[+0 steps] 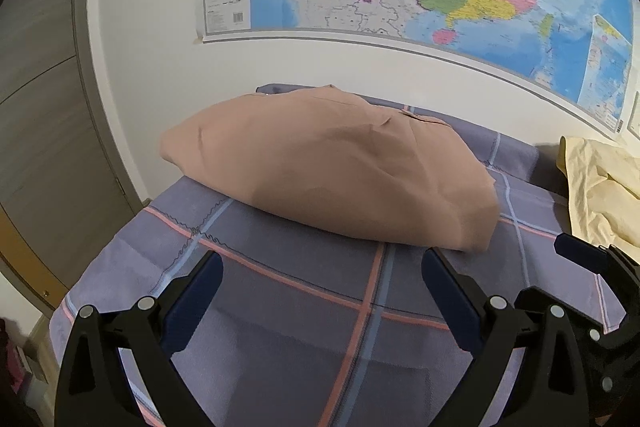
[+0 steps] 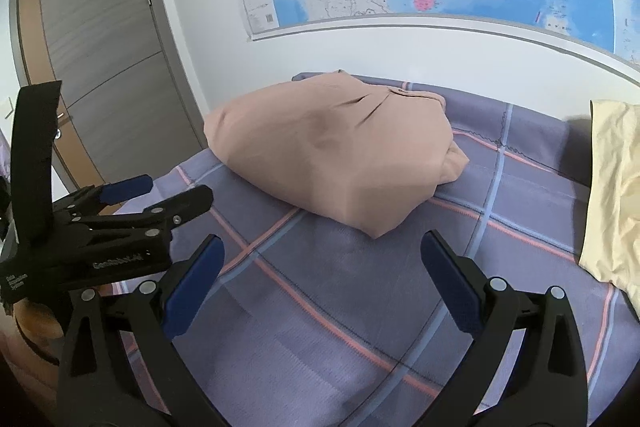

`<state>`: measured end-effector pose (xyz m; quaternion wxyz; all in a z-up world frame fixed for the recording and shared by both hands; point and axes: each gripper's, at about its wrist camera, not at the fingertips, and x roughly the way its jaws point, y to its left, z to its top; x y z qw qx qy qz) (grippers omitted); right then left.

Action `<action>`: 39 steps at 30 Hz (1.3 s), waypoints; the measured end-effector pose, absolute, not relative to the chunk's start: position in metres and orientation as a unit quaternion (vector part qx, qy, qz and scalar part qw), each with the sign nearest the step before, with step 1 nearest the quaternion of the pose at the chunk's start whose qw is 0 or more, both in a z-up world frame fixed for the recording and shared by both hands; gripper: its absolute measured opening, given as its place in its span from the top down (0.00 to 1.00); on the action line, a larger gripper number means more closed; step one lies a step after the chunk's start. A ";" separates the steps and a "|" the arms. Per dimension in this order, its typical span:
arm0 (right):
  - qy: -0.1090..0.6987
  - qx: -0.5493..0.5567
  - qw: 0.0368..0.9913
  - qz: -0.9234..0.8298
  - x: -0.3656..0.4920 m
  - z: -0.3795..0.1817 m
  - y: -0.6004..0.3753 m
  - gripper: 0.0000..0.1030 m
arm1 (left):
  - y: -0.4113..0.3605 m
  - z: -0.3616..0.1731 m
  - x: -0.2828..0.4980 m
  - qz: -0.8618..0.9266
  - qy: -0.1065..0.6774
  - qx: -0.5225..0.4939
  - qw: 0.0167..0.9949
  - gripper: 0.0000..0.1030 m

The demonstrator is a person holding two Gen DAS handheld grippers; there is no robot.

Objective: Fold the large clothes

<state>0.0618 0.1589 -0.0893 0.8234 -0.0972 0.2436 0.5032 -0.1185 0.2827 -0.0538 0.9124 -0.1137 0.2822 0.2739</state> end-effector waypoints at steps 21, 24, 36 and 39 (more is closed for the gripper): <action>0.239 -0.094 0.826 0.502 0.051 -0.087 0.143 0.06 | 0.271 -0.050 -0.127 0.272 0.281 -0.108 0.914 0.07; 0.239 -0.092 0.824 0.505 0.050 -0.087 0.142 0.06 | 0.271 -0.050 -0.128 0.273 0.282 -0.110 0.913 0.07; 0.241 -0.088 0.823 0.506 0.051 -0.087 0.143 0.06 | 0.268 -0.050 -0.130 0.272 0.281 -0.107 0.914 0.07; 0.240 -0.088 0.824 0.505 0.050 -0.088 0.142 0.06 | 0.267 -0.049 -0.130 0.273 0.279 -0.106 0.914 0.07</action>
